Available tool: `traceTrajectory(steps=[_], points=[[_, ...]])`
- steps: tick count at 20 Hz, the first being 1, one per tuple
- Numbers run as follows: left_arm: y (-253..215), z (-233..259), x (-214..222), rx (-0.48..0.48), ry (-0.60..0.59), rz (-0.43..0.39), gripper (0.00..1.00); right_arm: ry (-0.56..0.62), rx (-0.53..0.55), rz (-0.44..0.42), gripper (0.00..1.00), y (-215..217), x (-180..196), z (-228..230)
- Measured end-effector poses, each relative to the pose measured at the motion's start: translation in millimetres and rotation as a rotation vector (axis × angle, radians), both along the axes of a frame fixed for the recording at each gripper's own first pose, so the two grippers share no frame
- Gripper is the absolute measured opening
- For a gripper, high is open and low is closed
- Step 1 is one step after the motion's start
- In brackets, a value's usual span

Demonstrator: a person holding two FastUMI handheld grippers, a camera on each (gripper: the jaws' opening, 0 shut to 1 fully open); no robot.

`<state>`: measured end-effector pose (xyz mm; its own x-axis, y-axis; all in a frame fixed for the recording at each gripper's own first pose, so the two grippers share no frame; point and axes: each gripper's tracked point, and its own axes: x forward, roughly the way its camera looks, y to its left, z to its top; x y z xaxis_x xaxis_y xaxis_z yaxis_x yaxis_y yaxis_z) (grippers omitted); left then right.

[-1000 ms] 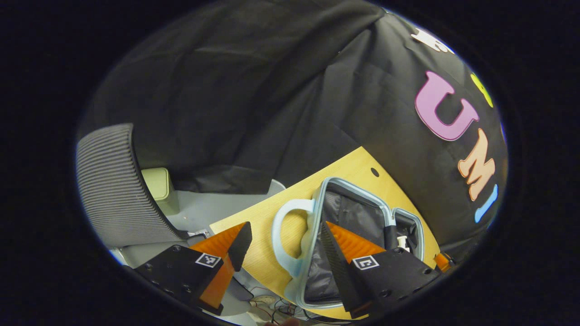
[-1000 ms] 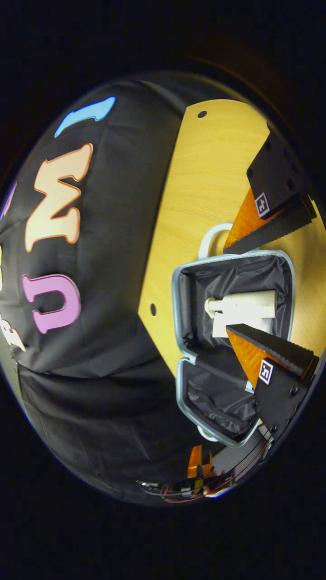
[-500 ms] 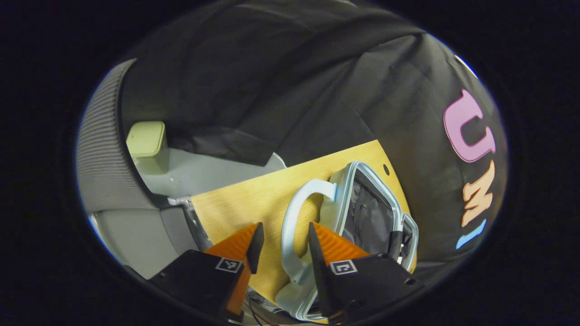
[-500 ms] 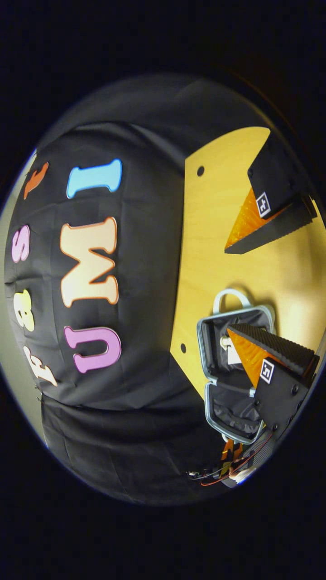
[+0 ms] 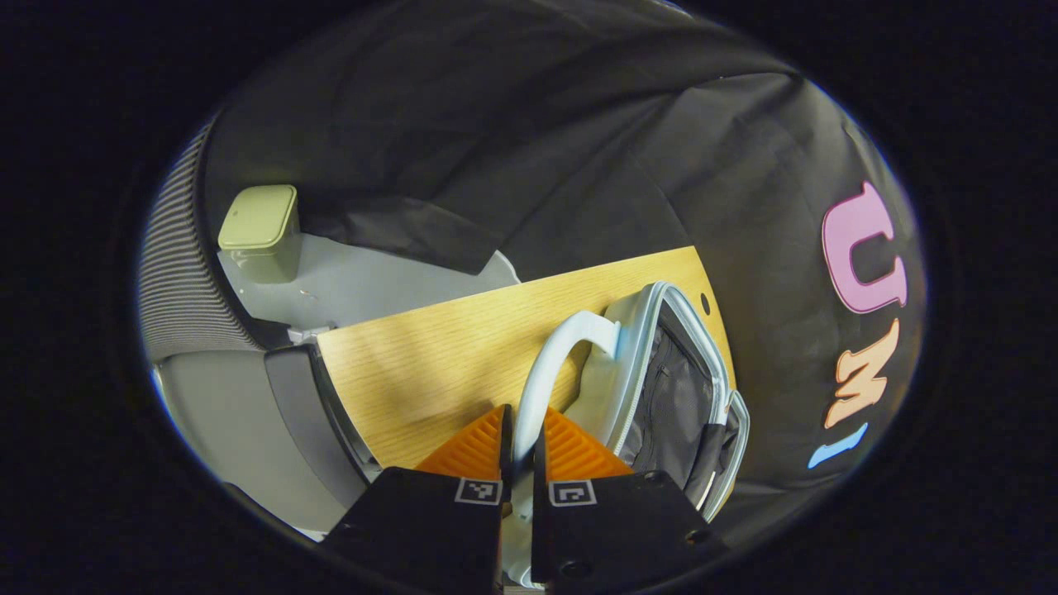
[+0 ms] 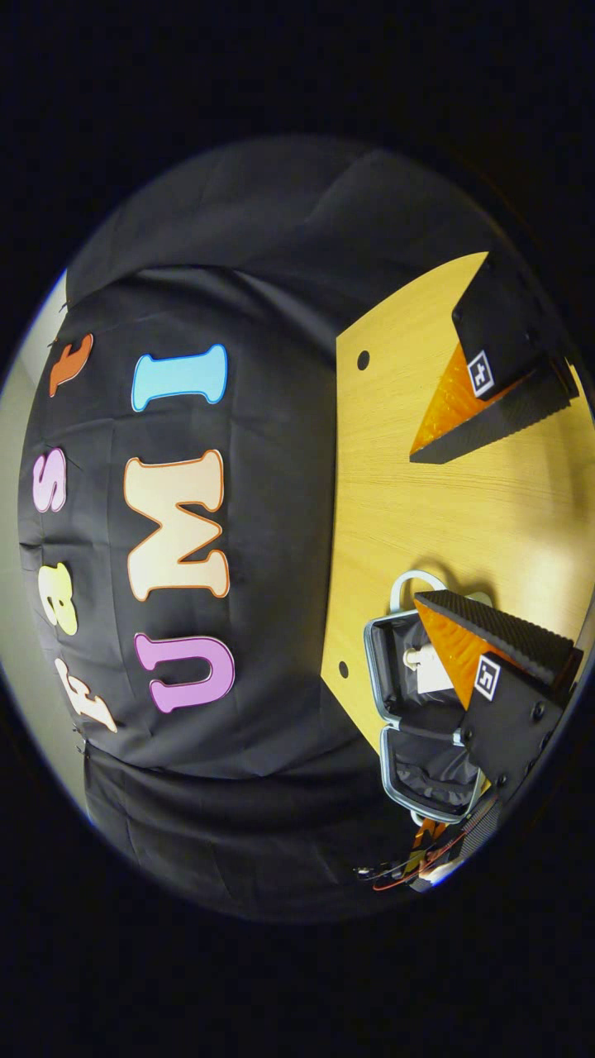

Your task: First open the suitcase, pack the skin care products into it, and then close the suitcase.

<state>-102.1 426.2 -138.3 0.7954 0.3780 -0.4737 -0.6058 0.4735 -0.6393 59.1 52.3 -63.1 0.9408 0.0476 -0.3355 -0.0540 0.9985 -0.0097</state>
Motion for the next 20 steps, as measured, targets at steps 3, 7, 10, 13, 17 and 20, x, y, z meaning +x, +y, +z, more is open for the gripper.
traceTrajectory(steps=[3, 7, 10, 13, 17, 20], points=[[-5, 33, -1, 0.019, -0.040, -0.004, 0.05, -0.009, 0.009, 0.005, 0.97, 1, 0, 1], [-20, 85, 4, 0.057, -0.153, -0.052, 0.05, -0.018, 0.039, 0.013, 0.97, 0, 12, 4], [-38, 120, 5, 0.090, -0.205, -0.085, 0.05, -0.034, 0.046, 0.018, 0.95, -4, 16, 10], [-75, 171, 10, 0.128, -0.304, -0.160, 0.06, -0.047, 0.048, 0.013, 0.97, -13, 19, 13], [-144, 224, 35, 0.231, -0.355, -0.290, 0.06, -0.055, 0.081, -0.002, 0.97, -25, 22, 15], [-209, 259, 65, 0.315, -0.388, -0.408, 0.06, -0.070, 0.085, -0.015, 0.95, -39, 20, 21]])
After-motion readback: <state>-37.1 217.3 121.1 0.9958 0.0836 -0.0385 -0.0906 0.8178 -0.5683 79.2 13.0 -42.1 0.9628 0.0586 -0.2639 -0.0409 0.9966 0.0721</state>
